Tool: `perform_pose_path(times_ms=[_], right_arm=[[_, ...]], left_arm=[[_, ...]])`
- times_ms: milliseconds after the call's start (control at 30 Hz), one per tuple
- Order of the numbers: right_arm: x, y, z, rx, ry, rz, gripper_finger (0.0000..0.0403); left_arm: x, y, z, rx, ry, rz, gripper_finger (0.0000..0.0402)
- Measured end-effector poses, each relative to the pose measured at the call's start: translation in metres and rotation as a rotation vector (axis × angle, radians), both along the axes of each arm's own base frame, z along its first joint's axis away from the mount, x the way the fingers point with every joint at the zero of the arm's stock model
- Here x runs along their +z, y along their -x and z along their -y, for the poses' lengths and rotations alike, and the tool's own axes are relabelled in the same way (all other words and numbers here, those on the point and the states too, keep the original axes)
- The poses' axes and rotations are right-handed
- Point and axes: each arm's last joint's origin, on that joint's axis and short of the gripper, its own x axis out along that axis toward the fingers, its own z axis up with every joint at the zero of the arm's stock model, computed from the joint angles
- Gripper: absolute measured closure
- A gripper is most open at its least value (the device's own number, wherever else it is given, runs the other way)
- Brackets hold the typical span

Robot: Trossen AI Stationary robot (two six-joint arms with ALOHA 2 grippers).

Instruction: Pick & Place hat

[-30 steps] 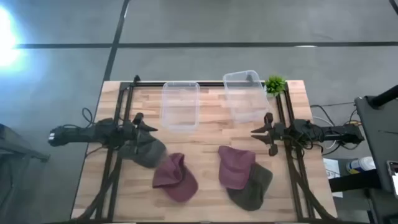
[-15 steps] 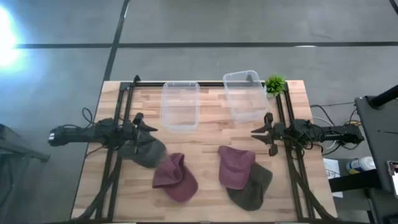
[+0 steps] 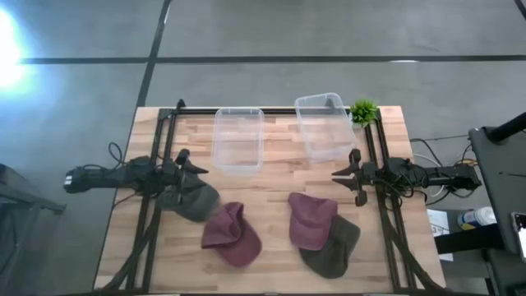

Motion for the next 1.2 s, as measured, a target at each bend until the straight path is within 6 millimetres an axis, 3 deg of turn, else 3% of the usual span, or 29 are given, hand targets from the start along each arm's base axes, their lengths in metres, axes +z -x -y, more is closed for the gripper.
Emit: perform_pose_path(times_ms=[467,667,800,867,1067,1200], right_arm=[[0.000,0.000,0.000,0.001,-0.038,0.000,0.0323],[0.000,0.000,0.000,-0.001,-0.397,0.000,0.0323],[0.002,0.000,0.000,-0.004,-0.930,0.010,0.0323],[0.001,0.000,0.002,-0.053,-1.115,0.027,0.0323],[0.007,-0.001,0.006,-0.144,-1.282,0.181,0.0323],[0.022,-0.001,0.007,-0.092,-1.241,0.331,0.0323]], left_arm=[[0.000,0.000,0.000,0.000,0.000,0.000,0.0200],[0.000,0.000,0.000,0.000,0.000,0.000,0.0200],[0.000,0.000,0.000,0.000,0.000,0.000,0.0200],[0.000,0.000,0.000,0.000,0.000,0.000,0.0200],[-0.001,0.000,-0.001,0.038,-0.091,-0.009,0.0200],[-0.002,0.000,-0.001,0.036,-0.045,-0.015,0.0200]])
